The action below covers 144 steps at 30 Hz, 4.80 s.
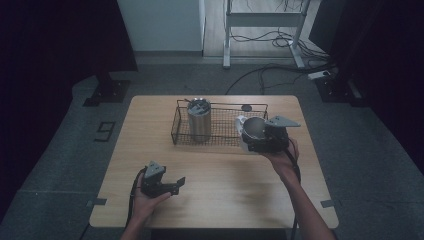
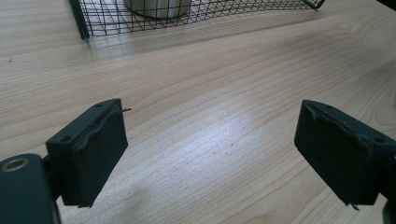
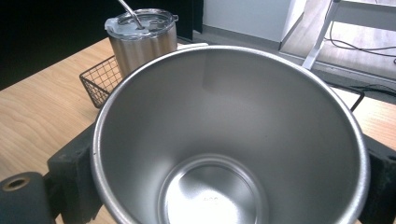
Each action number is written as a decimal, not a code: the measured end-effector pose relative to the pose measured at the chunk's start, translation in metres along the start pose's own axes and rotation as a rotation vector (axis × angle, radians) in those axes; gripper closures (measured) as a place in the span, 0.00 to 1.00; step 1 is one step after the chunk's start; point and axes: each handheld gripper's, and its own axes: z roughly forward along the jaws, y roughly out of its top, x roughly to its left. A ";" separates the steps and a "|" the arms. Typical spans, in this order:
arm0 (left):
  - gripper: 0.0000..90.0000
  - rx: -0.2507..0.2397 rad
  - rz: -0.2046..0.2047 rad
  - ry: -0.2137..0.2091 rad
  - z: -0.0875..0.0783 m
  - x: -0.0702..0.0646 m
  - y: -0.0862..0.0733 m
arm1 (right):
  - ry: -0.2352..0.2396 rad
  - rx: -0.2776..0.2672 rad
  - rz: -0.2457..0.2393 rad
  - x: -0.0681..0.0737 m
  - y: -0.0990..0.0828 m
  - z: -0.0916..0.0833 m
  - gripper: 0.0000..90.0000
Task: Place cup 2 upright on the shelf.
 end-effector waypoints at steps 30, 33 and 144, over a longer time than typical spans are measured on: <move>0.11 0.000 0.005 -0.002 0.000 -0.001 0.000 | -0.022 0.009 -0.003 -0.018 0.017 0.024 0.07; 0.11 0.002 0.007 -0.003 0.000 -0.001 0.000 | -0.021 0.014 -0.004 -0.020 0.017 0.028 0.07; 0.11 0.013 0.003 -0.007 0.001 0.002 -0.002 | -0.084 0.176 0.048 -0.060 -0.020 0.131 0.07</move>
